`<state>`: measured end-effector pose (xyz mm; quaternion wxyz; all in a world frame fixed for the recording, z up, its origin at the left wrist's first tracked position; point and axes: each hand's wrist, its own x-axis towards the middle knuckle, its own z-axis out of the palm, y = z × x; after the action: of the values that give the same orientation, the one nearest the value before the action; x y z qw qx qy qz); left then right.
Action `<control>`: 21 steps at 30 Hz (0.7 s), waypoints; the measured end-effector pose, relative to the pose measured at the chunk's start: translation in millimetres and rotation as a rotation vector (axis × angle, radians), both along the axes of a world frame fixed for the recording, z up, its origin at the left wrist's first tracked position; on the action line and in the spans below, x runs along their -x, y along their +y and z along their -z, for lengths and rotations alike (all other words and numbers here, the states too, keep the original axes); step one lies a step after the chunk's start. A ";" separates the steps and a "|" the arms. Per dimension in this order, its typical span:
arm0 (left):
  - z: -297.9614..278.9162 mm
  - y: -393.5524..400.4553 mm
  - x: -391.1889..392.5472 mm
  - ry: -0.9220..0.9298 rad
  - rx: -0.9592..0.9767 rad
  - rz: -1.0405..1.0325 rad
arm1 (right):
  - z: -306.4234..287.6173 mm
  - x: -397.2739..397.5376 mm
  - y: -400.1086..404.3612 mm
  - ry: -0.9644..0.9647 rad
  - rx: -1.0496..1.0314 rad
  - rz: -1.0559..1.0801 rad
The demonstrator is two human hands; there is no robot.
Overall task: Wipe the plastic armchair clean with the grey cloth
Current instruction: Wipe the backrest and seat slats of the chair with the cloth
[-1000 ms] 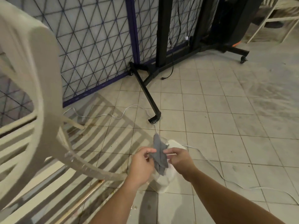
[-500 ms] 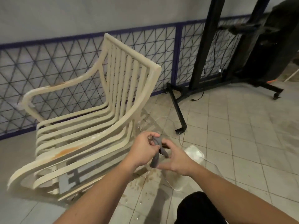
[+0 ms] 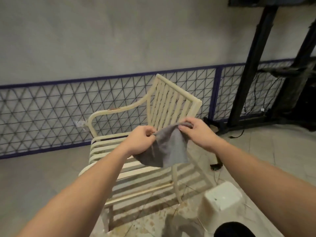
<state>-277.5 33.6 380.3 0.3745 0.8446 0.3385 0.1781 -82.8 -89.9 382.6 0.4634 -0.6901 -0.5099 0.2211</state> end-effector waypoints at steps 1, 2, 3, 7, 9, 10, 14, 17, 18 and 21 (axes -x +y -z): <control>-5.1 3.5 4.4 0.003 0.003 -0.013 | -16.7 -0.4 2.0 0.020 0.042 -0.048; -10.2 6.4 8.4 -0.003 0.016 -0.025 | -31.6 -1.0 4.1 0.030 0.082 -0.092; -14.3 10.1 12.1 -0.013 0.040 -0.035 | -44.3 -1.7 6.1 0.034 0.110 -0.118; -30.2 16.3 25.2 -0.042 0.126 0.004 | -74.0 -5.7 10.6 0.024 0.101 -0.079; -27.9 25.5 32.7 0.024 0.023 0.007 | -78.8 -9.0 11.1 0.050 0.045 -0.024; -26.3 28.8 37.1 0.026 0.007 0.011 | -79.2 -11.9 10.7 0.090 0.018 0.006; -21.1 35.4 49.8 -0.124 0.137 -0.028 | -67.5 -18.1 9.2 0.205 0.010 0.110; -19.5 32.8 45.5 -0.176 0.173 -0.113 | -51.6 -10.8 11.5 0.180 0.024 0.185; -19.1 31.9 42.7 -0.175 0.195 -0.133 | -45.9 -7.2 13.0 0.148 0.029 0.213; -18.8 27.7 34.1 -0.193 0.310 -0.159 | -30.1 5.3 18.8 0.071 0.070 0.246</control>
<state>-311.5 61.3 399.1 0.5154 0.7266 0.3900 0.2330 -88.1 -71.1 412.7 0.4806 -0.7548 -0.3968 0.2046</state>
